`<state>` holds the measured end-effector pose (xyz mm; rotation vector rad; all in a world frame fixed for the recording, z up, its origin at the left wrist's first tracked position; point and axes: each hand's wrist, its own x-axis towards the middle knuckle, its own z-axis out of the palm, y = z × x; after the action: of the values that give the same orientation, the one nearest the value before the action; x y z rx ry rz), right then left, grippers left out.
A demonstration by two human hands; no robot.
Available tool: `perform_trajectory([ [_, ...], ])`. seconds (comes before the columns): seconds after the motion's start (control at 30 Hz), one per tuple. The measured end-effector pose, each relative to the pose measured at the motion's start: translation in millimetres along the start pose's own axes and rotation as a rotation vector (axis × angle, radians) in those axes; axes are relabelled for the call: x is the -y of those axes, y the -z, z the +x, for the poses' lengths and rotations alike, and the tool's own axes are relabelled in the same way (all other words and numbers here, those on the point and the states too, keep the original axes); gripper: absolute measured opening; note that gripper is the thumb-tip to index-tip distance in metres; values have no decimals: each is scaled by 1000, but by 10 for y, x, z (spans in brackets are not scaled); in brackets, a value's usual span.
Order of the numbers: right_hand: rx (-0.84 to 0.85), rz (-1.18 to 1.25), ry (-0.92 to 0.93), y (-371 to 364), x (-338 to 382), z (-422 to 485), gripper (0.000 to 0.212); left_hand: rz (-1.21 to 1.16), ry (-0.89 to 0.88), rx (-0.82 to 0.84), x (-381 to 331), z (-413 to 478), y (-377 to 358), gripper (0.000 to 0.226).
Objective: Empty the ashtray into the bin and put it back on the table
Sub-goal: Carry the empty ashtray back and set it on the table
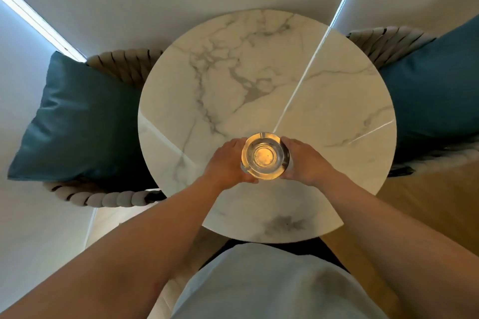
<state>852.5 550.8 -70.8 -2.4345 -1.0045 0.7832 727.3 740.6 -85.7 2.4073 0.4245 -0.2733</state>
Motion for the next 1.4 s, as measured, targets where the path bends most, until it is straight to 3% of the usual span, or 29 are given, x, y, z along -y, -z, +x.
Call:
perform_trajectory([
  [0.33,2,-21,-23,241,-196,739,70,47,15,14,13,750,200,97],
  [0.57,-5,-33,17,291,-445,1186,69,82,84,-2,42,1184,101,81],
  [0.8,-15,-96,73,390,-615,1400,64,137,69,-49,52,1440,51,102],
  [1.17,41,-182,57,463,-637,1453,91,194,97,-54,51,1537,16,111],
  [1.4,30,-168,64,448,-657,1407,96,126,86,-115,68,1495,-30,116],
])
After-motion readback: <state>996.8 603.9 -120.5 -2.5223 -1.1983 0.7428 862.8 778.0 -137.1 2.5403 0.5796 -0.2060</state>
